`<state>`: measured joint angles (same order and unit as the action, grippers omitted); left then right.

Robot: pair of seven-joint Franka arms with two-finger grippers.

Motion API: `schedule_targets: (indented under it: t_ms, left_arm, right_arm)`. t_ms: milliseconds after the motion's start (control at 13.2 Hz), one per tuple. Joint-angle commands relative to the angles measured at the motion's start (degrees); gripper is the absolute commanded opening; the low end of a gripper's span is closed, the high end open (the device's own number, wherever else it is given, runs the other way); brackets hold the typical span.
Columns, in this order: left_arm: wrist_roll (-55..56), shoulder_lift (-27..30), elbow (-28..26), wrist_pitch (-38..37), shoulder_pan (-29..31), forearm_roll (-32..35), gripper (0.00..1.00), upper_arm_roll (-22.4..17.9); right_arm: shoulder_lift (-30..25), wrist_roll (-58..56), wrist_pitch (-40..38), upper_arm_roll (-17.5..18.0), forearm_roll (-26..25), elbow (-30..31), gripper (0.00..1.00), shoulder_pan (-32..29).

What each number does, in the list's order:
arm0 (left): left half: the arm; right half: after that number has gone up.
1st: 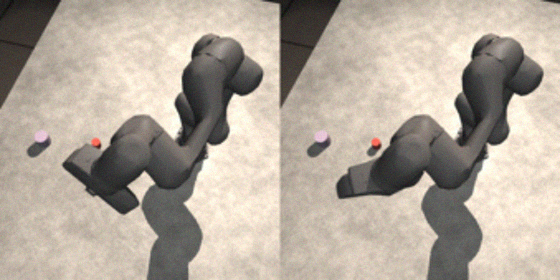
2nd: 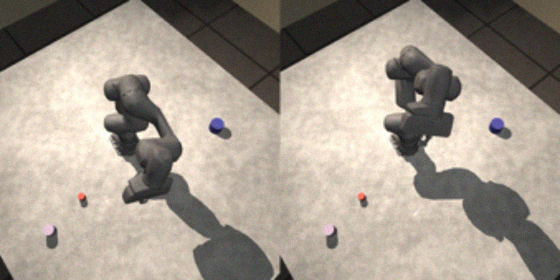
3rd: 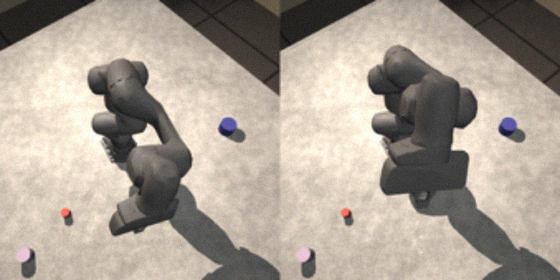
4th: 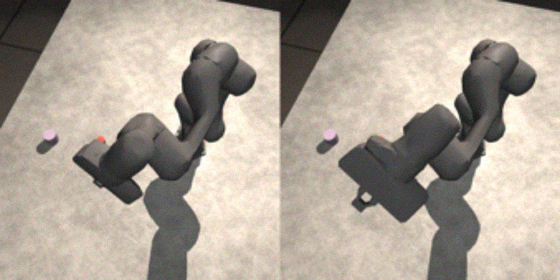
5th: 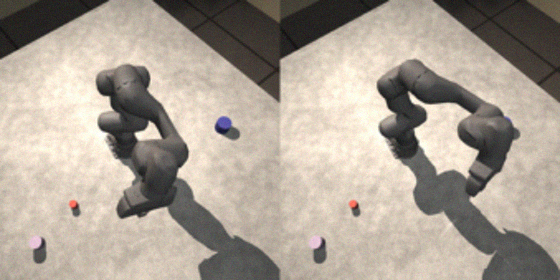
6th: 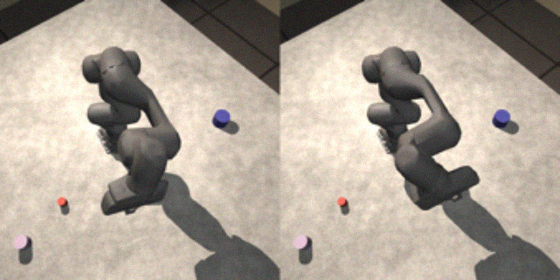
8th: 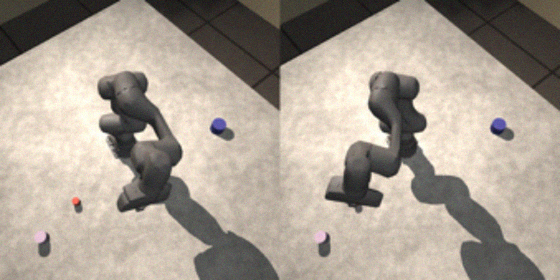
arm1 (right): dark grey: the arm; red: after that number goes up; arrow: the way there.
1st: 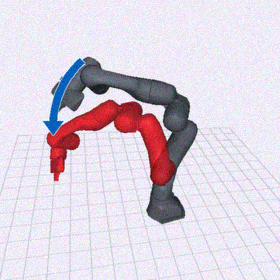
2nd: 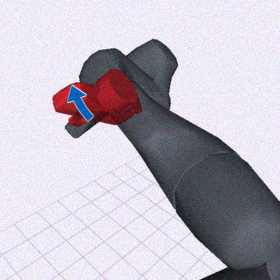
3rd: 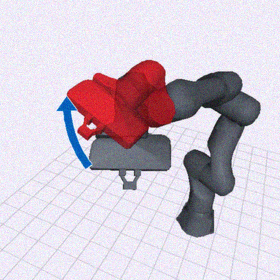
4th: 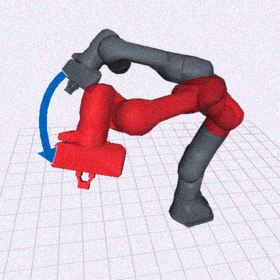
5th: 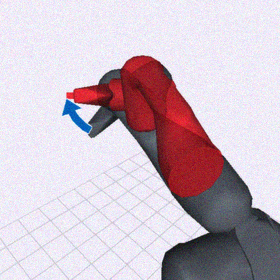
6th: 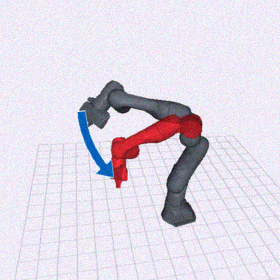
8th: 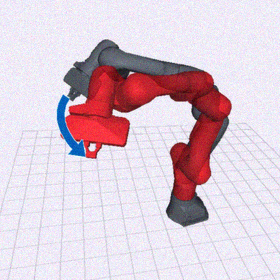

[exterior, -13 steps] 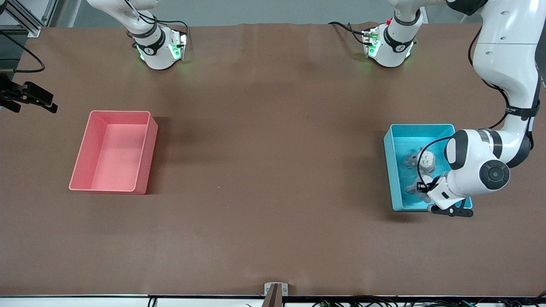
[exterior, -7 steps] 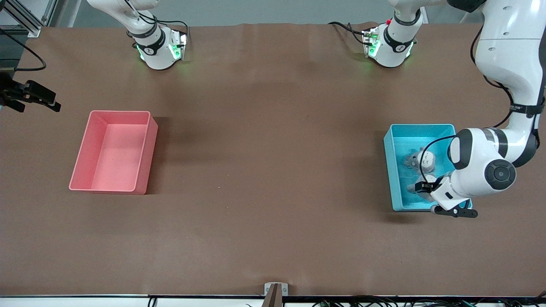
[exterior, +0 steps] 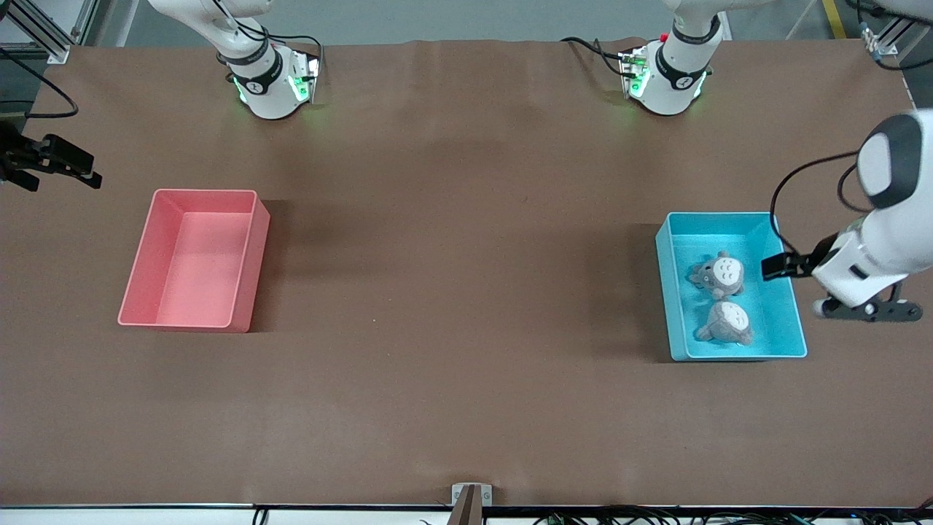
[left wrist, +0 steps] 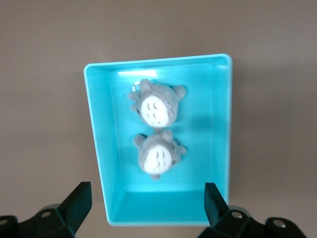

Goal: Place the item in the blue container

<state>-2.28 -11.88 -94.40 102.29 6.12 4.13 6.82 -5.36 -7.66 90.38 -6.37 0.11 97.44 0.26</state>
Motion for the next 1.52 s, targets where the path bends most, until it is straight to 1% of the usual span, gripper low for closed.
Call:
schedule_targets:
  t_ms: [0,228,380,456,608,988,1140,1216,1444]
  left_arm:
    - [0.3,7.5,-1.4,-3.5,0.6,-2.6,1.0,0.4]
    - [0.3,12.7,-1.3,-5.2,0.6,-5.2,1.0,0.3]
    - [0.7,14.5,-0.6,-5.3,0.6,-5.2,1.0,0.4]
    - [0.7,14.2,1.2,-6.2,0.5,-5.0,1.0,0.4]
    - [0.7,14.3,2.6,-8.8,0.2,-5.0,1.0,0.6]
    - [0.9,12.7,3.8,-8.7,0.2,-4.3,1.0,0.5]
    - [0.7,10.2,6.8,-8.7,0.4,-4.3,1.0,0.5]
    - [0.7,9.7,7.5,-8.7,0.6,-4.3,1.0,0.4]
    - [0.7,9.4,7.5,-8.7,0.5,-4.3,1.0,0.3]
  right_arm:
    - [-1.8,-0.3,-0.5,-0.3,0.0,1.9,1.0,0.1]
    - [-1.8,-0.3,-0.6,-0.3,0.0,2.0,1.0,0.0]
    - [-1.8,-0.3,-0.7,-0.3,0.0,2.0,1.0,0.1]
    - [-1.9,-0.3,-0.7,-0.3,0.0,2.1,1.0,0.0]
    - [-1.9,-0.3,-0.6,-0.2,0.0,2.0,1.0,0.1]
    - [-1.9,-0.3,-0.6,-0.3,0.0,2.0,1.0,0.1]
    - [-1.9,-0.4,-0.6,-0.3,0.0,2.0,1.0,0.1]
    - [-1.9,-0.4,-0.6,-0.3,0.0,2.0,1.0,0.1]
    - [-1.9,-0.4,-0.6,-0.3,0.0,2.0,1.0,0.1]
